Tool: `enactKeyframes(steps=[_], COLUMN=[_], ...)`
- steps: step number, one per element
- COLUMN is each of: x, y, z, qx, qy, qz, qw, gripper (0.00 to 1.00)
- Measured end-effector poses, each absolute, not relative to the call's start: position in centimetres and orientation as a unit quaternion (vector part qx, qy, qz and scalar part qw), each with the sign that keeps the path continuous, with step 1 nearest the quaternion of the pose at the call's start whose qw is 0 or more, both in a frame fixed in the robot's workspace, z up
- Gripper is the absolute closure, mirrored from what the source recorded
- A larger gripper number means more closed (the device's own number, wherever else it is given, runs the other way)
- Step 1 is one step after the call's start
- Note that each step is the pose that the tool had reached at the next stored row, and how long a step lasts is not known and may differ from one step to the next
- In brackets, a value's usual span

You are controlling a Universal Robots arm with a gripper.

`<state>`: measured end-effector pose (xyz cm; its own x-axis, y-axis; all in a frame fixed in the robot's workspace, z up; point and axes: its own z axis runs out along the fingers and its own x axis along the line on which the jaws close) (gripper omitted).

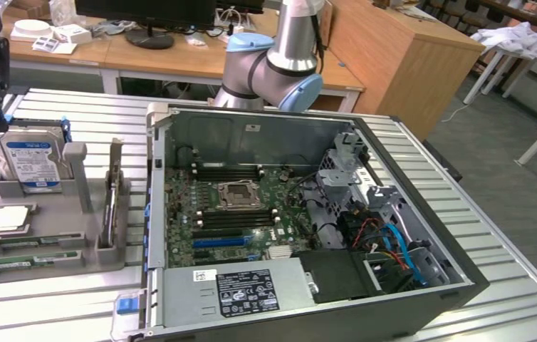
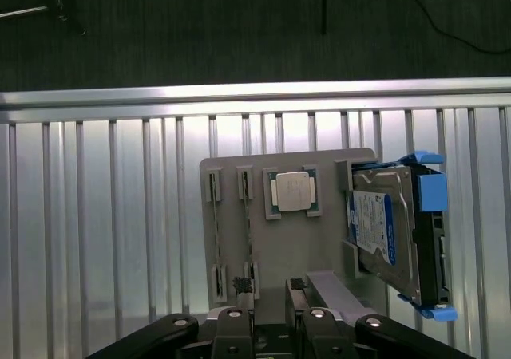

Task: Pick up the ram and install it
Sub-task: 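Pick up the ram and move it above insertion slot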

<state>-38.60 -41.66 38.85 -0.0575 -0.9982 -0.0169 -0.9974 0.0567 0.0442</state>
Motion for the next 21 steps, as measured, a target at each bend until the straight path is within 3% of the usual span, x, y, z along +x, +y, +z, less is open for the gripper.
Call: enactKeyframes(steps=[21], x=[-38.6], y=[-41.7], z=[36.9], qx=[0.686], qy=[-0.727], qz=[-0.022], qw=[0.009], gripper=[0.70])
